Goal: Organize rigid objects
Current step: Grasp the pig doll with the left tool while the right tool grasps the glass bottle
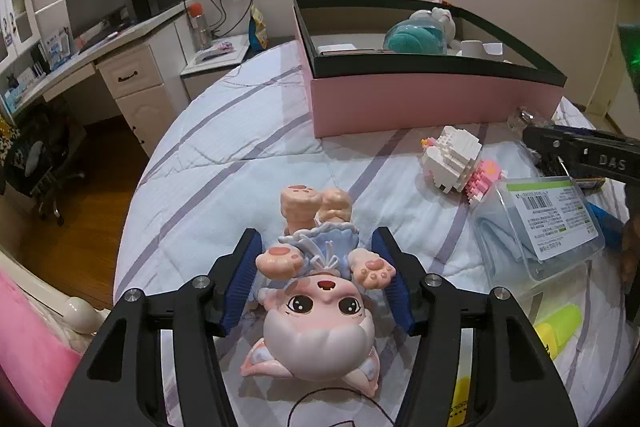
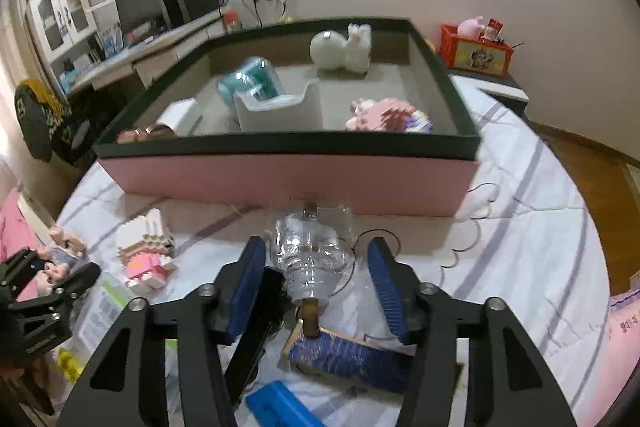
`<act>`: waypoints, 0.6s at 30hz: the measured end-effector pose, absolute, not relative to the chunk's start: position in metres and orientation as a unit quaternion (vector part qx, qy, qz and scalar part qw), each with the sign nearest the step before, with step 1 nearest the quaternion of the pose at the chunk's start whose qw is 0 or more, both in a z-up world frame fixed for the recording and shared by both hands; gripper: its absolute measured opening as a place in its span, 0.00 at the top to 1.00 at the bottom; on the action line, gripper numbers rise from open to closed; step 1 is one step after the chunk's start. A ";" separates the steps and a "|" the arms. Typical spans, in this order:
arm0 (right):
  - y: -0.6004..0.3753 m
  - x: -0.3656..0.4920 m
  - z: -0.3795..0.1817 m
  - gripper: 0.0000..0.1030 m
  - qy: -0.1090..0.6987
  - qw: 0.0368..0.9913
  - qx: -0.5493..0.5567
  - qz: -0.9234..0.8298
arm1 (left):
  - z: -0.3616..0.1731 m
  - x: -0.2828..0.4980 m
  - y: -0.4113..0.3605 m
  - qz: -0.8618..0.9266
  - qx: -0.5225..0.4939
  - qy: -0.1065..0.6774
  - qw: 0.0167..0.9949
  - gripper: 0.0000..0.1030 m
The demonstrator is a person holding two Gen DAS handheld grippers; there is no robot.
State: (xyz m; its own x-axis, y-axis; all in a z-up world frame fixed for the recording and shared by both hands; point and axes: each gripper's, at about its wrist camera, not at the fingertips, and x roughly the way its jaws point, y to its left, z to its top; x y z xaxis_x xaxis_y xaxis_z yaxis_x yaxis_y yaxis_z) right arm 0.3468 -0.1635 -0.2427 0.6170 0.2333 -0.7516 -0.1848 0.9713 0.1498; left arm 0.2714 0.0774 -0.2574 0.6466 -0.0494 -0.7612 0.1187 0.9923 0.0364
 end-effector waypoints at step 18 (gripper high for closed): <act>-0.173 0.340 -0.233 0.50 0.389 0.913 0.052 0.114 | -0.247 0.263 0.084 -0.046 0.005 0.396 0.917 0.59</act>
State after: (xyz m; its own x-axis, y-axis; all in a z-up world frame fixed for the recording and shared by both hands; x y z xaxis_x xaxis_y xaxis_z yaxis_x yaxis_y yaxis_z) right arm 0.3397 -0.1728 -0.2329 0.6712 0.2495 -0.6980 -0.1678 0.9683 0.1848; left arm 0.2632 0.0845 -0.2467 0.6825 -0.0806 -0.7264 0.0884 0.9957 -0.0274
